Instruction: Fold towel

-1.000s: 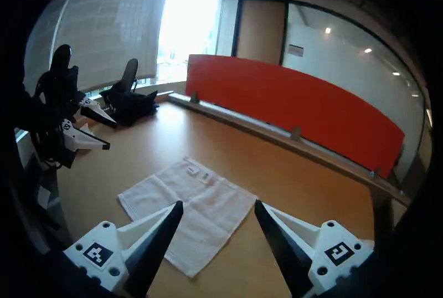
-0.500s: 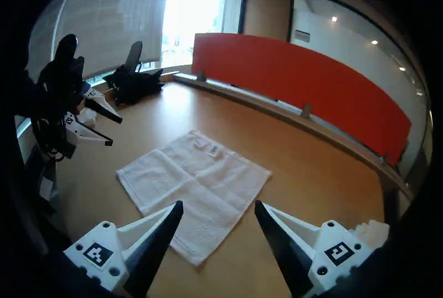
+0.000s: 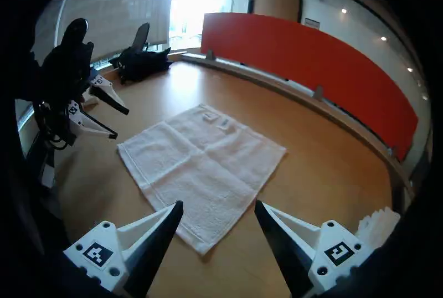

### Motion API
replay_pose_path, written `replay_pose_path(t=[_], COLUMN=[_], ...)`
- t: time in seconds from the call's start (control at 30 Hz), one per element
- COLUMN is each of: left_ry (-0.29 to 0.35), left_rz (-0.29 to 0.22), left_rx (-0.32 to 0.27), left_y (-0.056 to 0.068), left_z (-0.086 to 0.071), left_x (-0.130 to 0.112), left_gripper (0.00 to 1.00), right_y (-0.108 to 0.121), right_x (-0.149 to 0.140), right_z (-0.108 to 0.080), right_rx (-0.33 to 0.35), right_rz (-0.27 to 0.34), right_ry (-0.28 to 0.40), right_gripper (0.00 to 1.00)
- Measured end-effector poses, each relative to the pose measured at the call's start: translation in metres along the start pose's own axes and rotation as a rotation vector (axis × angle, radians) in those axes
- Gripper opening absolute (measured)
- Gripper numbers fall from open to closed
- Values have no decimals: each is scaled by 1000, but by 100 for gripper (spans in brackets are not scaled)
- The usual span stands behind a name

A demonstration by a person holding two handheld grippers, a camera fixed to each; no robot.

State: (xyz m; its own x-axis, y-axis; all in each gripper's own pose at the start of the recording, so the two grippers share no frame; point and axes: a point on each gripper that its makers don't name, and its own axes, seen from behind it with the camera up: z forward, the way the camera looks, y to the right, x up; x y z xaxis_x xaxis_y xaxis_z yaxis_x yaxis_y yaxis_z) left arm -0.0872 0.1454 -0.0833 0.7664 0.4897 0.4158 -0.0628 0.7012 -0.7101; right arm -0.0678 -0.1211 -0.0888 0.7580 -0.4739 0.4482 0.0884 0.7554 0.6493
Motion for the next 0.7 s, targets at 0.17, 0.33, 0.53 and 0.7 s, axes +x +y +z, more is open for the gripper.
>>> replay_pose_path(t=[0.17, 0.33, 0.53, 0.7], left_ry=[-38, -78, -116, -139], left_rz=[3, 0, 0, -3], left_rx=[-10, -14, -32, -44], left_y=[3, 4, 9, 13], left_z=[9, 15, 19, 22], left_x=[-13, -24, -35, -41], left_gripper=[90, 90, 90, 90], right_y=[-7, -12, -15, -16], right_x=[-18, -36, -52, -60], right_z=[8, 14, 17, 18], right_rx=[21, 36, 50, 56], right_rz=[-8, -8, 5, 1], right_ry=[-38, -78, -118, -140], right_gripper=[100, 100, 100, 100])
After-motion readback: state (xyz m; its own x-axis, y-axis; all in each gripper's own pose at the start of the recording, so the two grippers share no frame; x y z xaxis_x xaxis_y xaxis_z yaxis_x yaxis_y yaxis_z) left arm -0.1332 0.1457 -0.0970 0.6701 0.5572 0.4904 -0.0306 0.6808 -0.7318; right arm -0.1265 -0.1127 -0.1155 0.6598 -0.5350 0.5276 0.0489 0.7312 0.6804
